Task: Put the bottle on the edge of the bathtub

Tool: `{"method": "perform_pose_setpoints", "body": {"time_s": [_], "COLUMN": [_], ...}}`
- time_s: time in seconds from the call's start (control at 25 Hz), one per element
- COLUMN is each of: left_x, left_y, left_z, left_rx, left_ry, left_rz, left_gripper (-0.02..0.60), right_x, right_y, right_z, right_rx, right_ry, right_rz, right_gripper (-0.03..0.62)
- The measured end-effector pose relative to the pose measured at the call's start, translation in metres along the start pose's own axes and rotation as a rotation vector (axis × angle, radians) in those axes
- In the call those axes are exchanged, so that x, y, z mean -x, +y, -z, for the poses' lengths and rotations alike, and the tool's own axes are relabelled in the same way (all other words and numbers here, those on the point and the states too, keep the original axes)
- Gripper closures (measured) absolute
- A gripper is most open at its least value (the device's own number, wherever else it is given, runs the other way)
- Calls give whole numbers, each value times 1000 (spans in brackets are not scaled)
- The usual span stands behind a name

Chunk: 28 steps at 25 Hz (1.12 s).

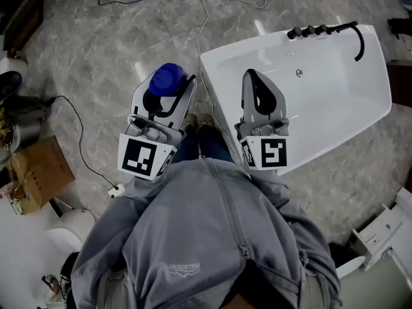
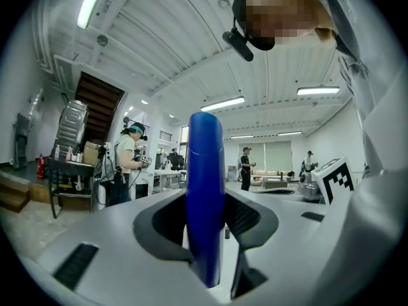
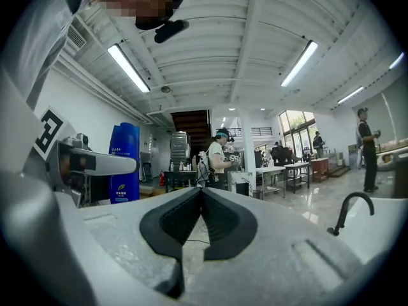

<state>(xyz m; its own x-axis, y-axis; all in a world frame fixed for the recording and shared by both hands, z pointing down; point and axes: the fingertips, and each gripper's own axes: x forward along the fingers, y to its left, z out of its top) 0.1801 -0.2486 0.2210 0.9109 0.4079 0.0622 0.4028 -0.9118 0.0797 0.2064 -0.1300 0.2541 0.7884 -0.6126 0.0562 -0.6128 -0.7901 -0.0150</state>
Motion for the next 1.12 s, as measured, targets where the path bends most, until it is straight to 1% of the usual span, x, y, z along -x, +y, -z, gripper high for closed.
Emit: {"method": "perform_pose_setpoints", "body": {"time_s": [0.12, 0.2, 0.28, 0.36, 0.44, 0.52, 0.76, 0.88, 0.96, 1.12], "left_x": [-17, -26, -36, -45, -53, -63, -100, -120, -128, -140], "left_y": [-10, -16, -22, -27, -30, -32, -37, -38, -40, -48], "left_z": [5, 13, 22, 31, 41, 49, 75, 90, 102, 122], "left_rx": [-7, -24, -43, -36, -30, -42, -51, -63, -68, -104], "left_ry": [-22, -16, -7, -2, 11, 20, 2, -18, -17, -33], "left_rz": [90, 150, 196, 229, 256, 286, 363, 375, 379, 425], "left_gripper": [430, 430, 431, 430, 430, 430, 430, 430, 430, 430], "right_x": [0, -1, -2, -2, -2, -4, -14, -20, -23, -28], "right_y": [-4, -4, -6, -8, -9, -13, -32, -45, -51, -62], "right_z": [4, 9, 15, 22, 30, 39, 73, 94, 105, 125], "right_rx": [24, 38, 53, 55, 33, 25, 3, 13, 22, 46], "right_ry": [-14, -18, -22, -22, -15, -12, -11, 2, 1, 9], "right_rz": [25, 28, 36, 52, 68, 68, 58, 62, 69, 82], "right_gripper": [591, 591, 591, 591, 591, 591, 591, 591, 591, 591]}}
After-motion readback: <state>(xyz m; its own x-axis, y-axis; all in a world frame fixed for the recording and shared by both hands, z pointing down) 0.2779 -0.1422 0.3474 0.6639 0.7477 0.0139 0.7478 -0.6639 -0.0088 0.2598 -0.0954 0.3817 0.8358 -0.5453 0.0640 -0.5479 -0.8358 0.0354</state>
